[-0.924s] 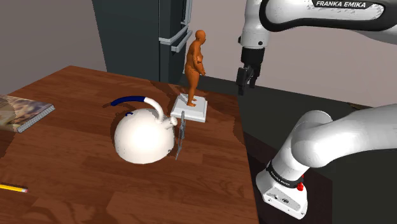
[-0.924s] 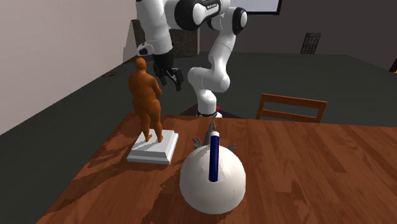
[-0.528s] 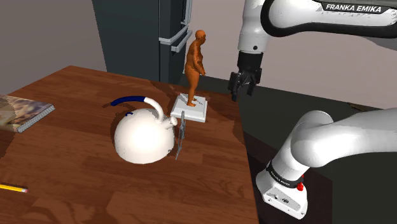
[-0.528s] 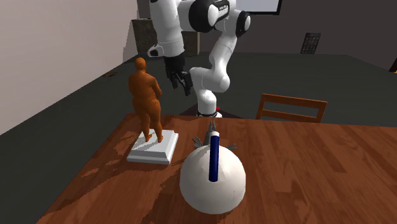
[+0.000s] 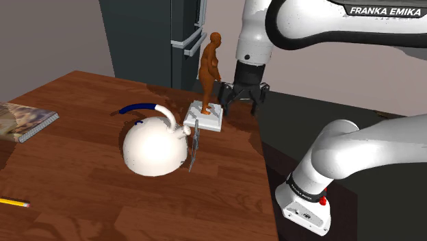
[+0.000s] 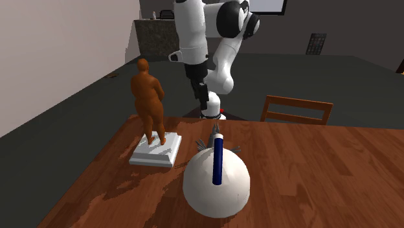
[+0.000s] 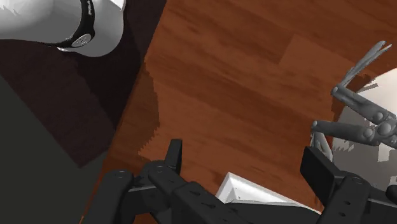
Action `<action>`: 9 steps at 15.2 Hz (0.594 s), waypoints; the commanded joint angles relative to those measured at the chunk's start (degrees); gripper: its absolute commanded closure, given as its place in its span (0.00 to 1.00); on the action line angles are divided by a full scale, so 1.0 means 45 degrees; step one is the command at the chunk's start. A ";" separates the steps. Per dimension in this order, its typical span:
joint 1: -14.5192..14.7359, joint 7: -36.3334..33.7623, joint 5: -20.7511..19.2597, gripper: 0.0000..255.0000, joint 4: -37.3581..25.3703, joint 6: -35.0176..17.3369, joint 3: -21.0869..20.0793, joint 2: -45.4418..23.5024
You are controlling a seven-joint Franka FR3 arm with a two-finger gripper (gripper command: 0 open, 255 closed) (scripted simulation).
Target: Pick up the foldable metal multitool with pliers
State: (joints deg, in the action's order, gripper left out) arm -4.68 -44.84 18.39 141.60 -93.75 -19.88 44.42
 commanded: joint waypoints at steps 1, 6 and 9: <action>-0.0266 -0.1697 0.0532 0.00 -0.0197 -0.0560 -0.0852 -0.0340; -0.1313 -0.5672 0.1158 0.00 -0.1388 -0.1927 -0.3005 -0.1822; -0.2232 -0.8106 0.1066 0.00 -0.2347 -0.2725 -0.4365 -0.2953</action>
State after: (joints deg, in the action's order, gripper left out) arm -13.08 -76.94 23.51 133.16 -104.88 -37.29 33.34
